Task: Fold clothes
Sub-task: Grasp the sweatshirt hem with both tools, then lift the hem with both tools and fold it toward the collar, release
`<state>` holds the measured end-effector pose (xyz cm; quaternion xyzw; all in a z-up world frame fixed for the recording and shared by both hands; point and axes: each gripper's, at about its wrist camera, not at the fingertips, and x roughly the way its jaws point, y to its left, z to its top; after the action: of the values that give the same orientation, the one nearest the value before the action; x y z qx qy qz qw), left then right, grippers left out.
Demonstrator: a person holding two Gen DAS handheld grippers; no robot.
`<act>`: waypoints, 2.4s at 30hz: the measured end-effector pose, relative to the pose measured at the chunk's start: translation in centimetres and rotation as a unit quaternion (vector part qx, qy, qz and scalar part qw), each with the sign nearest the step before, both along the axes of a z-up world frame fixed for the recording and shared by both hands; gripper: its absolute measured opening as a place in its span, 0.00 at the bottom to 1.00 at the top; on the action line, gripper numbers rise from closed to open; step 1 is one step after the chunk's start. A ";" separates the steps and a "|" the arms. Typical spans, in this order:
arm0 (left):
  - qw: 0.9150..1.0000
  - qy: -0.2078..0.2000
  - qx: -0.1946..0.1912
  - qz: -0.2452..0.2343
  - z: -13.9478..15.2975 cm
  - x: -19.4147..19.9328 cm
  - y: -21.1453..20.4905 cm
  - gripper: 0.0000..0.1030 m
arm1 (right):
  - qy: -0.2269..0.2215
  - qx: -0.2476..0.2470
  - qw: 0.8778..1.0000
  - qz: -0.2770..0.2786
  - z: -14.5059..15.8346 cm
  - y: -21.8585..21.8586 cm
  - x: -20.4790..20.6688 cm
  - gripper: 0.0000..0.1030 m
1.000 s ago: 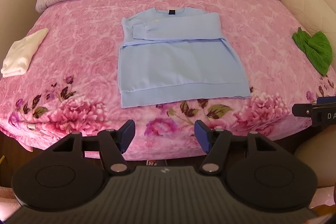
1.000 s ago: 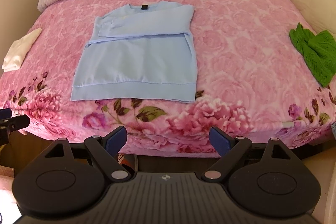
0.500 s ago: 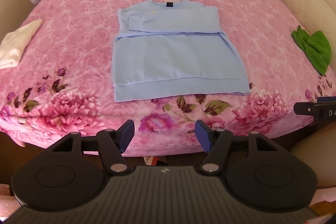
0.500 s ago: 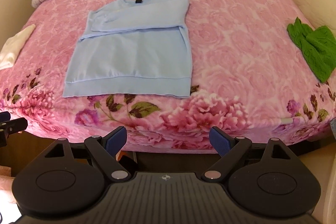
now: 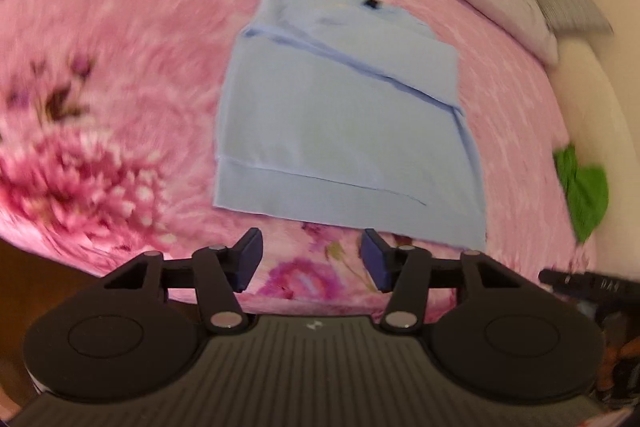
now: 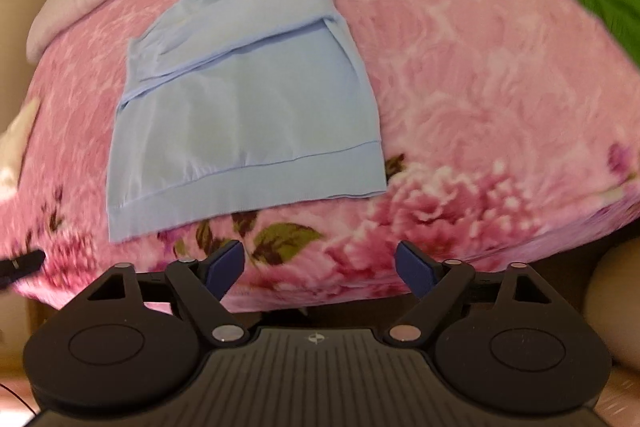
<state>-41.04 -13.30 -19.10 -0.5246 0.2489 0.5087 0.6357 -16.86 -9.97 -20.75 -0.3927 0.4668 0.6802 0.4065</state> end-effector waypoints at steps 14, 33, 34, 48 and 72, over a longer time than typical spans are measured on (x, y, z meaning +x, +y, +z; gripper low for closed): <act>0.992 -0.123 -0.001 0.022 -14.6 -5.5 8.9 0.39 | 0.116 0.010 0.989 -0.093 -13.0 8.7 4.6 0.61; 0.957 -0.280 0.079 -0.007 -19.2 -7.7 7.0 0.24 | 0.288 0.009 0.953 -0.095 -17.5 7.5 6.9 0.46; 0.953 -0.292 0.078 -0.004 -19.3 -7.7 7.3 0.24 | 0.286 0.008 0.954 -0.094 -17.5 7.7 6.8 0.46; 0.951 -0.293 0.098 0.003 -19.7 -5.7 10.4 0.10 | 0.295 -0.025 0.953 -0.065 -18.9 11.6 6.1 0.15; 0.929 -0.351 0.120 0.014 -16.7 -11.9 -11.2 0.07 | 0.338 -0.001 0.926 -0.167 -13.3 -14.1 11.7 0.14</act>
<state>-52.98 -24.45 -35.82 -0.5927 -0.0601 0.3268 0.7337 -5.20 -24.11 -34.09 -0.0563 0.6361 0.6943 0.3320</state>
